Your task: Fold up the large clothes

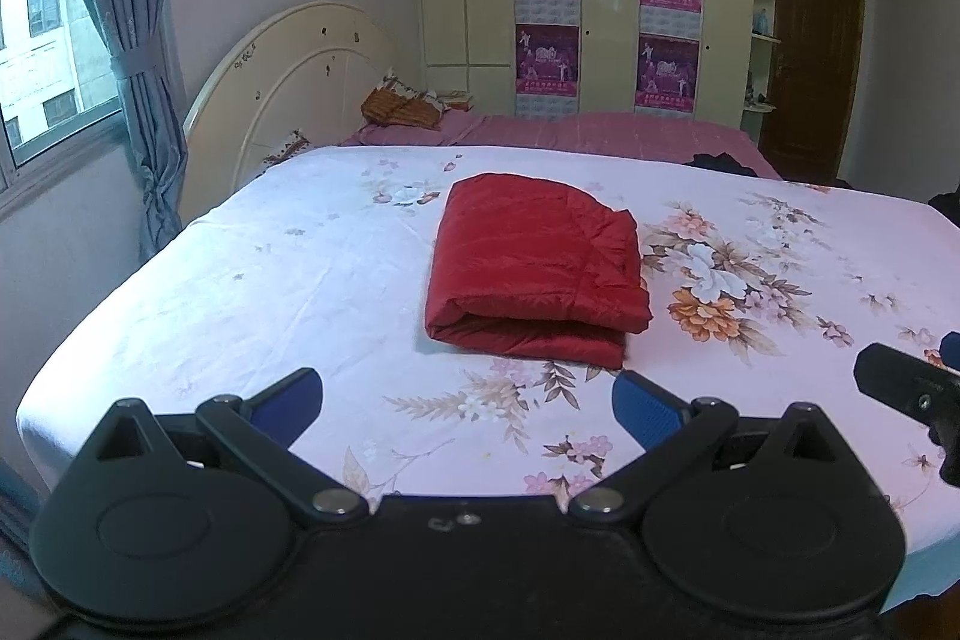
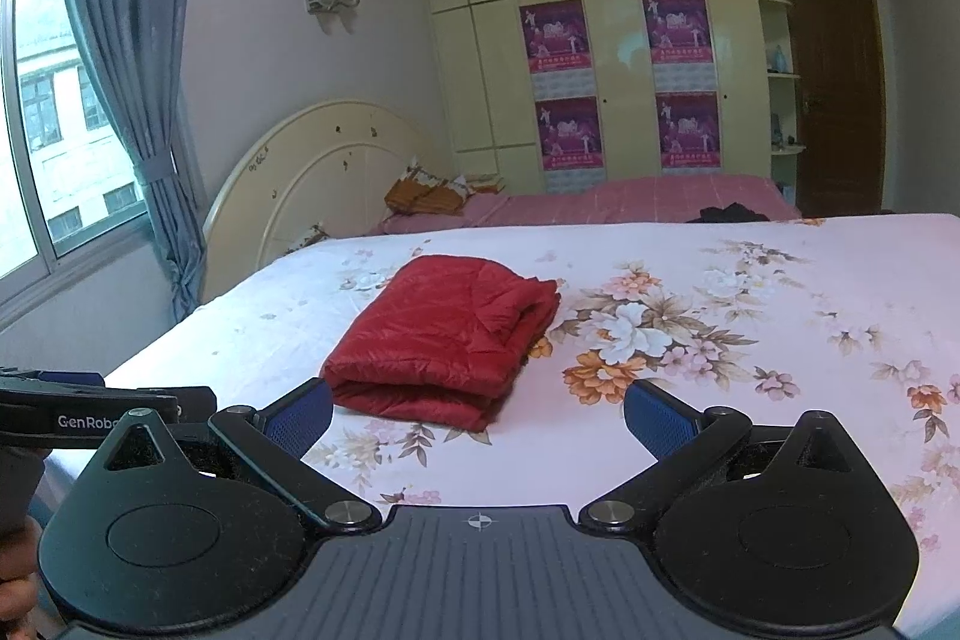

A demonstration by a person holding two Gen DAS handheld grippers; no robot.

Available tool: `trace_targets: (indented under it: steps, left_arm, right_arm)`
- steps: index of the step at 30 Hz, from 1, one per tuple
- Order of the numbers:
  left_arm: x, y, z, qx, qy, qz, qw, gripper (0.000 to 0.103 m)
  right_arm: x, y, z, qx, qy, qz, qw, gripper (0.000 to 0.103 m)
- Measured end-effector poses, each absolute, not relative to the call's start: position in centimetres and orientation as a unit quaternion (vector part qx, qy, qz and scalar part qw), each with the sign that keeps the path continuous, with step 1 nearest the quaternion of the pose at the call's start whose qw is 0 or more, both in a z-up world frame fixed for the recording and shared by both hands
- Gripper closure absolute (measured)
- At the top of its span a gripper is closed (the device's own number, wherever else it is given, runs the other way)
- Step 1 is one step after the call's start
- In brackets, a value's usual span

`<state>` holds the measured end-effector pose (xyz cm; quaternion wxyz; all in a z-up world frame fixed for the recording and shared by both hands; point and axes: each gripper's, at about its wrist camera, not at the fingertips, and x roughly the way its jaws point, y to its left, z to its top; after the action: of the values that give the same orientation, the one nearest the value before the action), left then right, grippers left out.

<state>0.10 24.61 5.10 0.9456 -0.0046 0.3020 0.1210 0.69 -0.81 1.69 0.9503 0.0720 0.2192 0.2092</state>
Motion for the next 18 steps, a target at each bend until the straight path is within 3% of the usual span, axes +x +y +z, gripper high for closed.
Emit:
trace_targets:
  steps: [18]
  left_arm:
    - [0.5,24.79,4.79,-0.006,0.308,0.127,0.943,0.0]
  right_arm:
    - [1.12,-0.19,1.89,0.073,0.225,0.215,0.948,0.001]
